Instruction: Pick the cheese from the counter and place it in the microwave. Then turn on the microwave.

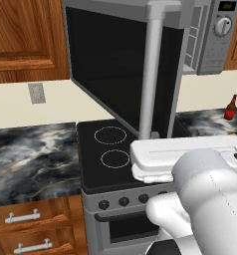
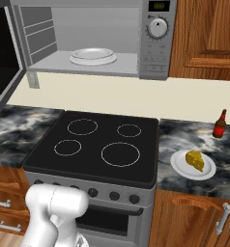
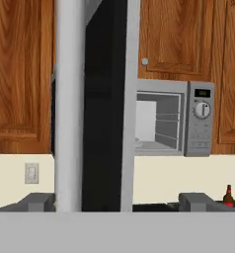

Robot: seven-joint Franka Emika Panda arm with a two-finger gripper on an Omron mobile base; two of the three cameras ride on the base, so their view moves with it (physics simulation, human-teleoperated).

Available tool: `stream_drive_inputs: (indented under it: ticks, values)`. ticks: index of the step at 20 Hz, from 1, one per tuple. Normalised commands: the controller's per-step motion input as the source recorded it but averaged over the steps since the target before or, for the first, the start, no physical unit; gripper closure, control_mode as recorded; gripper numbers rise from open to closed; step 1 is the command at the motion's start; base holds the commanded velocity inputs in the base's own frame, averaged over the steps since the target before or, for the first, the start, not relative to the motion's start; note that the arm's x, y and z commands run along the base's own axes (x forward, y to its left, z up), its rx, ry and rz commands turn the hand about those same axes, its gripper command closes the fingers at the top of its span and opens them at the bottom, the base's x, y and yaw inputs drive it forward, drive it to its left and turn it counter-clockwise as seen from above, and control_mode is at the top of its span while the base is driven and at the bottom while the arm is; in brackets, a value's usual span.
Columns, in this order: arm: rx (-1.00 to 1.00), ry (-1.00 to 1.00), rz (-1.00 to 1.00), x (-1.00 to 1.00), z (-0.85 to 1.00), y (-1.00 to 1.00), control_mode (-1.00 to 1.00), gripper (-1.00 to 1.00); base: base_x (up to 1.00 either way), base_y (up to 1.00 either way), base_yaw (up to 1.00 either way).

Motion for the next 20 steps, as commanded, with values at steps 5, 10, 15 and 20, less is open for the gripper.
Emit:
stream_drive_inputs:
  ticks: [5, 10, 15, 20]
  values:
    - [0.0, 0.03, 0.0, -0.13, 0.0, -0.77, -1.0, -1.0, 0.0, 0.0, 0.0]
    - [0.0, 0.05, 0.0, -0.15, 0.0, -0.68, -1.0, -1.0, 0.0, 0.0, 0.0]
    - [0.0, 0.1, 0.0, -0.2, 0.0, -0.62, -1.0, -1.0, 0.0, 0.0, 0.0]
    - [0.0, 0.18, 0.0, -0.17, 0.0, -0.62, -1.0, -1.0, 0.0, 0.0, 0.0]
